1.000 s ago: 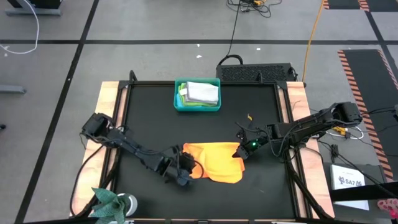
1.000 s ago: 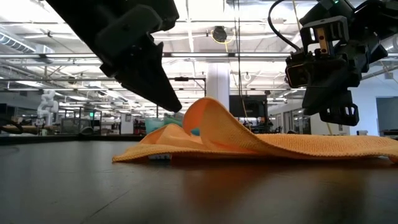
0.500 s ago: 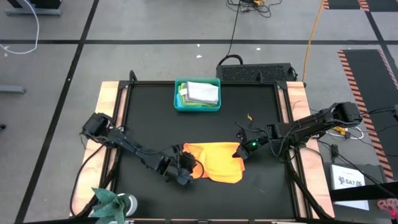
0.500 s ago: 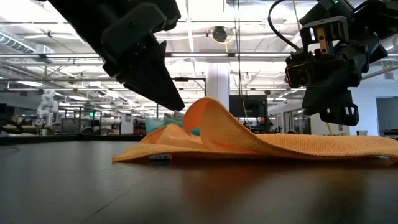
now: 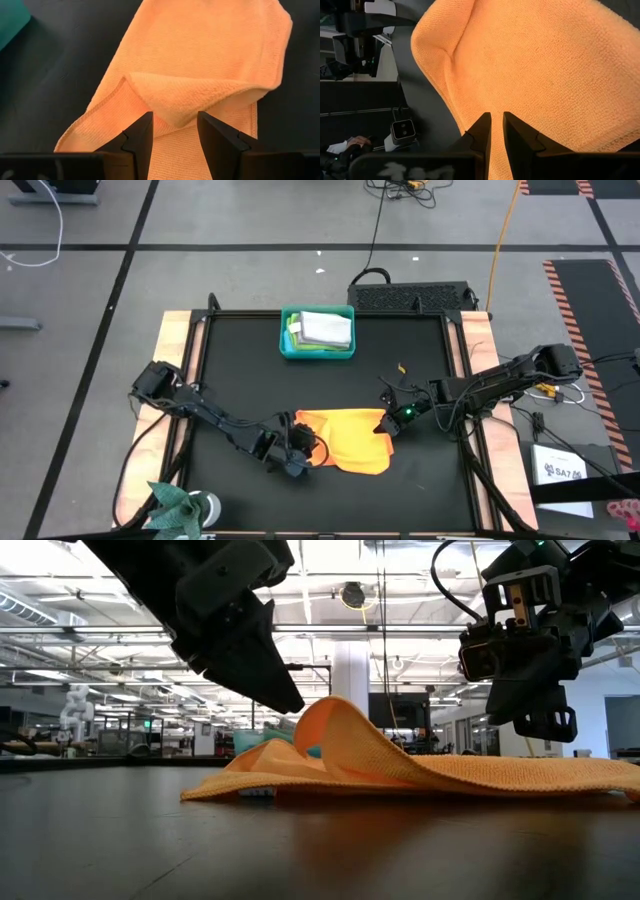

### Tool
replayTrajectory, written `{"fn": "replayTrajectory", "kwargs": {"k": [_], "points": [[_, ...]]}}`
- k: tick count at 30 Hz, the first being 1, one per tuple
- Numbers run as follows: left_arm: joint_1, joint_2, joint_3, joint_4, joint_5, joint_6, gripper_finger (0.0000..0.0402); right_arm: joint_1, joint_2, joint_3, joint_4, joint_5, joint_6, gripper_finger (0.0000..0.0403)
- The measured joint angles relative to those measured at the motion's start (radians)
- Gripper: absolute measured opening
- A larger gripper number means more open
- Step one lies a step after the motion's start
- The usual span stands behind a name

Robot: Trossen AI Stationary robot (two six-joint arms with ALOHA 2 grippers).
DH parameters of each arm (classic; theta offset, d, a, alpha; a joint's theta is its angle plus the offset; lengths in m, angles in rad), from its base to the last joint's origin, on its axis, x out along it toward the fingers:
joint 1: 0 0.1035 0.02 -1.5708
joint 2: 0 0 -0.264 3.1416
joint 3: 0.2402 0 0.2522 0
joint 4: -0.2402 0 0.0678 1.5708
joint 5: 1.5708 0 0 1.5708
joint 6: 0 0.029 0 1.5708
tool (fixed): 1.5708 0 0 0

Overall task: Fold microfiber towels
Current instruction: Fold the orange microfiber towel

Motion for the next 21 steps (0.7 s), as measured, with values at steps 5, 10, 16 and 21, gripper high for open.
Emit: {"fn": "replayTrajectory", "kwargs": {"k": [5,10,16,21], "points": [[0.000,0.000,0.000,-0.001,0.000,0.006,0.0156,0.000,0.000,0.000,0.000,0.000,0.001,0.0043],[0.000,0.000,0.000,-0.001,0.000,0.026,0.0156,0.000,0.000,0.000,0.000,0.000,-0.001,0.0043],[0.000,0.000,0.000,-0.001,-0.001,0.063,0.0156,0.000,0.000,0.000,0.000,0.000,-0.001,0.0043],[0.000,0.000,0.000,-0.001,-0.001,0.171,0.0156,0.000,0.000,0.000,0.000,0.000,-0.002,0.0043]]}}
